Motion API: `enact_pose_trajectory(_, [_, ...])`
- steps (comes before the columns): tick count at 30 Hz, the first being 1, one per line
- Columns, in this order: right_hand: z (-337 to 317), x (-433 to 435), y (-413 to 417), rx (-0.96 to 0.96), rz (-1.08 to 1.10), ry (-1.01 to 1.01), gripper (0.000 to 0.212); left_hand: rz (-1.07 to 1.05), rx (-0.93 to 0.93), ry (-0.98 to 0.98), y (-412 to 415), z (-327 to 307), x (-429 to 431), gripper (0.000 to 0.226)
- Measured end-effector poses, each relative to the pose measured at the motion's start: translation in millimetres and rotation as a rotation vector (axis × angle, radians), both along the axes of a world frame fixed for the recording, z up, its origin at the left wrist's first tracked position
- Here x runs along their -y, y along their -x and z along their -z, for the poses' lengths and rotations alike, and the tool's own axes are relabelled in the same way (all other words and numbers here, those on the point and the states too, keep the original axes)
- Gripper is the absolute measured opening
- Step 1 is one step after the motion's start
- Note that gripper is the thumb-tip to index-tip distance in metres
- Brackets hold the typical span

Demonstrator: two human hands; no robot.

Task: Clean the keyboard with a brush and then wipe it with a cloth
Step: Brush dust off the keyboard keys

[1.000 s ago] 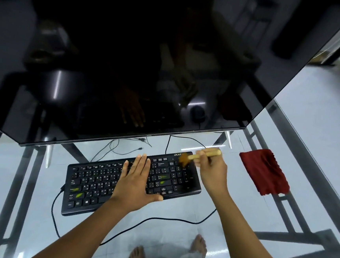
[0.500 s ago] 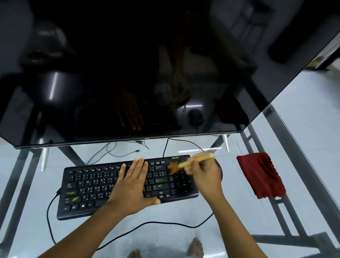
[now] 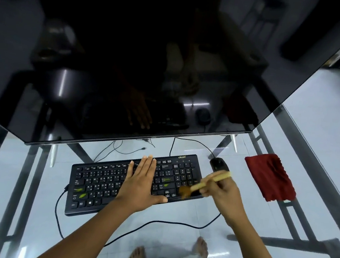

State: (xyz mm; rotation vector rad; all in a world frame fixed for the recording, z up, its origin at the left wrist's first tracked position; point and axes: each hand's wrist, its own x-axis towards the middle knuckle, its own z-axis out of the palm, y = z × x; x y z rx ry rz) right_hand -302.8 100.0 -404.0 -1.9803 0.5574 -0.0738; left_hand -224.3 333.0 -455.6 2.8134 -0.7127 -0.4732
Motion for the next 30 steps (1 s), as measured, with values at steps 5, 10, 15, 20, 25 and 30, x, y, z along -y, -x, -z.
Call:
enact_pose_trajectory(5, [-2.6, 3.4, -10.6, 0.099, 0.138, 0.187, 0.015, -0.007, 0.003, 0.003, 0.7, 0.6, 0.2, 0.121])
enact_pose_trajectory(10, [-3.4, -5.5, -29.5, -0.026, -0.099, 0.207, 0.011, 0.002, 0.006, 0.001, 0.7, 0.5, -0.3, 0.121])
enact_pose_trajectory(15, [-7.0, -8.0, -48.1, 0.015, -0.024, 0.032, 0.009, 0.005, 0.010, 0.008, 0.9, 0.4, -0.6, 0.121])
enact_pose_trajectory(20, [-13.2, -18.5, -61.2, 0.089, -0.034, 0.230, 0.011, 0.007, 0.020, 0.015, 0.7, 1.8, -1.4, 0.120])
enact_pose_trajectory(25, [-12.9, -24.2, -64.2, 0.011, -0.113, 0.242, 0.011, 0.014, 0.031, 0.015, 0.7, 4.4, -3.6, 0.121])
enact_pose_trajectory(30, [-11.2, -14.2, -43.2, 0.043, -0.179, 0.287, 0.010, 0.013, 0.035, 0.027, 0.7, 4.6, -3.8, 0.121])
